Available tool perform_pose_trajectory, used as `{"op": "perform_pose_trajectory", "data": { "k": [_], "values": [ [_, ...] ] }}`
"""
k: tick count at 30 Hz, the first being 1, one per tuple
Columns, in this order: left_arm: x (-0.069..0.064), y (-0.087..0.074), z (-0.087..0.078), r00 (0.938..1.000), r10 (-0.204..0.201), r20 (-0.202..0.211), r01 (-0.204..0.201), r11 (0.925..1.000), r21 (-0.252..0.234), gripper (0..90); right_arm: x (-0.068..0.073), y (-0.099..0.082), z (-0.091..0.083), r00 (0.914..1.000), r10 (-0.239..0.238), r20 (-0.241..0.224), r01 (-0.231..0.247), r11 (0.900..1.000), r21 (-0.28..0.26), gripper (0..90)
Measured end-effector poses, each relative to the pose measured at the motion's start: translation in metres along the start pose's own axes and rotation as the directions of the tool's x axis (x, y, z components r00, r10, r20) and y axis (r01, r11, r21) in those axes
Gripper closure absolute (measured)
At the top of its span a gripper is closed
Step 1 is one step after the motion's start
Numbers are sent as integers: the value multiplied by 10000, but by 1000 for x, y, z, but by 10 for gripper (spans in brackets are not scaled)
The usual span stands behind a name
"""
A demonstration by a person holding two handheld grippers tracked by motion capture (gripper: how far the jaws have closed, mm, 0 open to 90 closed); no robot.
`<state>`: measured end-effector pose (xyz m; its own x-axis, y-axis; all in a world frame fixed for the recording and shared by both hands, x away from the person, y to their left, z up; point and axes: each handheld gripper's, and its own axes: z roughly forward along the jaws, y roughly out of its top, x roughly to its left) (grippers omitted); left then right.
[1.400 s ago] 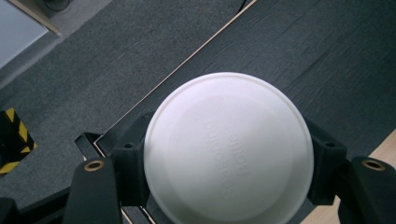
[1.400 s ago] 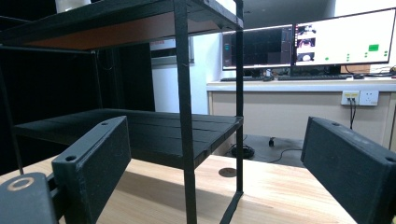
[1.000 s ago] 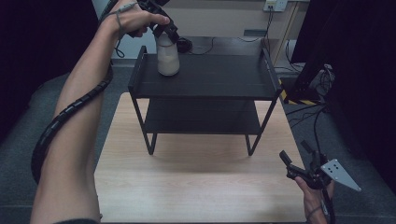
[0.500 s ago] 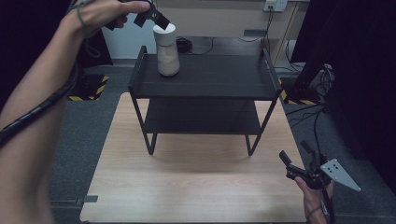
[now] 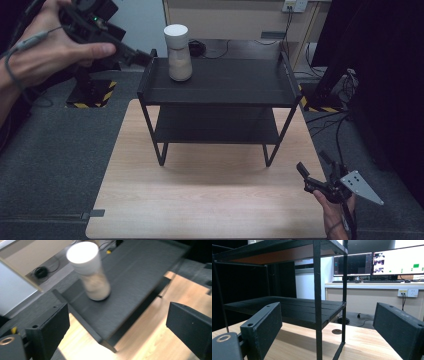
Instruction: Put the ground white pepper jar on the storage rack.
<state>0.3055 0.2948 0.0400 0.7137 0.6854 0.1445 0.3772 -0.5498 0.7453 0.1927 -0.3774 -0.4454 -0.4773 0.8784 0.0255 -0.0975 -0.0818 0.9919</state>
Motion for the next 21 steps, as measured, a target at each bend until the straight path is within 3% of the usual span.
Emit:
{"op": "perform_pose_trajectory", "data": {
  "k": [4, 9, 13, 17, 21],
  "values": [
    [-10, -29, -7, 9997, 40, 225, -29, 9988, -480, 36, 1, 0, 0, 10000, 25, 27, -25, 10000, -7, 85],
    [-19, -60, -14, 9993, 115, 359, -89, 9974, -715, 37, 2, 0, 0, 10000, 7, 11, -7, 10000, 14, 85],
    [-21, -86, -17, 9989, -53, 467, 103, 9942, -1074, 37, 3, 0, 0, 10000, 2, 1, -2, 10000, 24, 85],
    [-20, -98, -15, 9989, -225, 418, 267, 9944, -1021, 40, 4, 1, 0, 10000, -7, 19, 6, 10000, 23, 85],
    [-21, -99, -16, 9995, -138, 272, 163, 9955, -931, 40, 6, 1, -1, 10000, -4, 47, 4, 10000, 26, 85]
  ]
}}
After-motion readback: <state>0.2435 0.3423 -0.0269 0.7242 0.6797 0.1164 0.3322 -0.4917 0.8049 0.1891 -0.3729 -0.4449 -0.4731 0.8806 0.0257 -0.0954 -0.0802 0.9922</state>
